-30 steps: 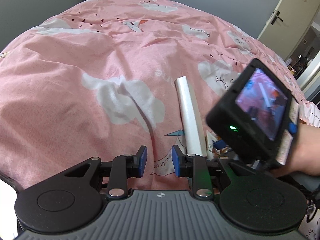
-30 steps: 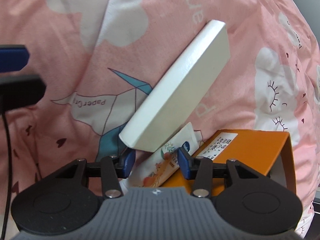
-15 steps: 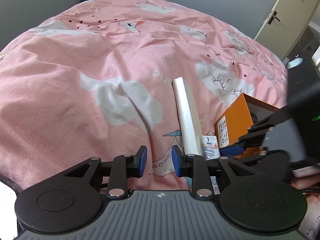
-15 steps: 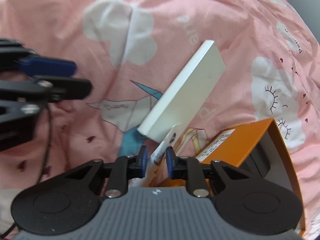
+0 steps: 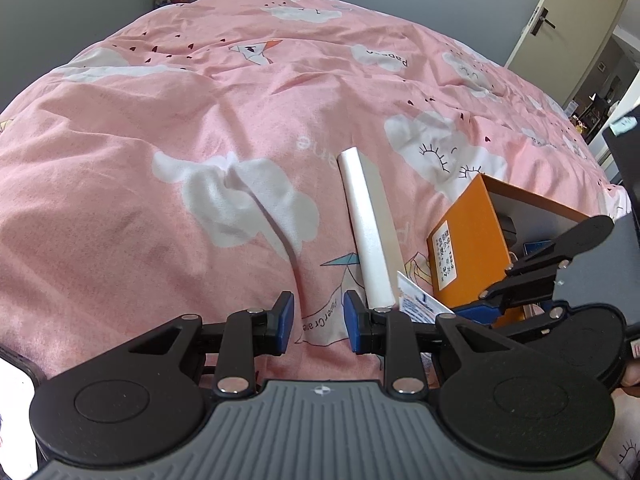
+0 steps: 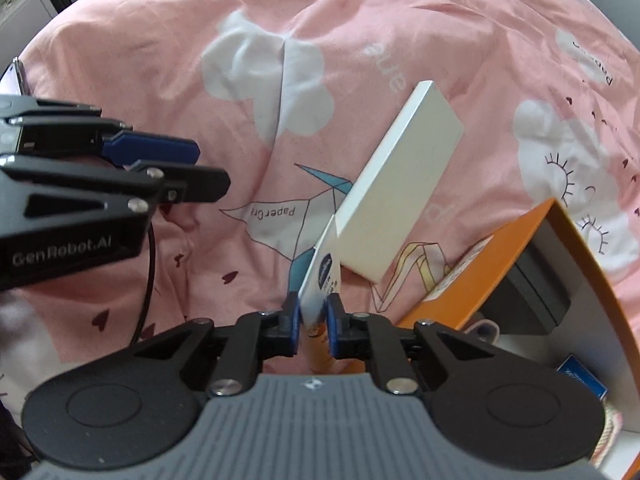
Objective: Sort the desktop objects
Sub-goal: 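Grasp the white-and-blue lotion tube with right tool while left tool reaches the long white box, then grasp the long white box with left tool while right tool lifts the lotion tube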
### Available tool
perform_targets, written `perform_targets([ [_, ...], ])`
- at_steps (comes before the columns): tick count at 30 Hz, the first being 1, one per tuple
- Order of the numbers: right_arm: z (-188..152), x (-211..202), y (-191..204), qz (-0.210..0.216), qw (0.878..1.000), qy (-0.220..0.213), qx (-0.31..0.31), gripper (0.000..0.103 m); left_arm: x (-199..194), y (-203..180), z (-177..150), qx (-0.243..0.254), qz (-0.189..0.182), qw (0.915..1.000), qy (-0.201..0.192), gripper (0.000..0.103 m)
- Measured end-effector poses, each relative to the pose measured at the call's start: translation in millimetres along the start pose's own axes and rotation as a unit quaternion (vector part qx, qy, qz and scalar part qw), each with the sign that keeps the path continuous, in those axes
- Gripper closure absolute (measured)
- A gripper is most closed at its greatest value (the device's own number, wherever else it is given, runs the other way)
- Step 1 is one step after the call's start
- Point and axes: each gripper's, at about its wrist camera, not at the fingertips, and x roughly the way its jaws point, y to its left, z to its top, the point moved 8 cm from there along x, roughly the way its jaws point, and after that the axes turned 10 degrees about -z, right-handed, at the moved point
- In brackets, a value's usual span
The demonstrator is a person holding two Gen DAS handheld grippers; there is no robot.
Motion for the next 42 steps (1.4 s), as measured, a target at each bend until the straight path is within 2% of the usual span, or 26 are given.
perform_targets([
  [4, 4.5, 8.6, 0.5, 0.004, 1.0, 0.0, 0.007, 0.086, 1.8, -4.8, -2.6, 0.008, 0.001, 0.9999, 0.005, 0.073],
  [7, 8.2, 10.3, -1.3, 0.004, 1.0, -0.01, 0.016, 0.088, 1.5, -6.3, -3.3, 0.012, 0.002, 0.9999, 0.007, 0.073],
  [11, 6.5, -8.6, -7.5, -0.002, 0.999, -0.046, 0.023, 0.09, 0.5, -10.1, -0.4, 0.018, -0.005, 0.9998, 0.004, 0.073],
  [14, 4.1, -30.4, -19.5, 0.005, 0.995, -0.083, 0.055, 0.09, 0.3, -15.8, 3.9, 0.028, -0.01, 0.9995, 0.003, 0.073],
  [19, 2.7, -77.1, -46.7, 0.023, 0.979, -0.162, 0.126, 0.09, -1.9, -23.2, 17.7, 0.03, -0.016, 0.9994, -0.001, 0.07],
  [22, 2.6, -108.1, -64.4, 0.025, 0.965, -0.21, 0.158, 0.09, -0.5, -29.8, 27.7, 0.032, -0.022, 0.9992, -0.001, 0.063],
  [24, 0.3, -125.2, -76.8, 0.017, 0.956, -0.235, 0.174, 0.09, 4.9, -34.4, 33.3, 0.035, -0.024, 0.9991, 0.005, 0.053],
  [26, -5.4, -135.2, -89.1, 0.002, 0.95, -0.249, 0.186, 0.09, 14.1, -38.1, 36.5, 0.031, -0.027, 0.9991, 0.014, 0.053],
  [30, -28.3, -138.5, -115.8, -0.022, 0.943, -0.251, 0.22, 0.09, 36.8, -40.0, 40.4, 0.025, -0.017, 0.9993, 0.021, 0.053],
  [36, -64.1, -110.2, -147.0, -0.045, 0.94, -0.219, 0.258, 0.09, 73.3, -37.8, 40.9, 0.018, -0.016, 0.9987, 0.045, 0.053],
  [42, -75.4, -84.6, -163.9, -0.042, 0.939, -0.209, 0.27, 0.09, 98.8, -29.0, 39.4, -0.011, -0.014, 0.9979, 0.062, 0.053],
])
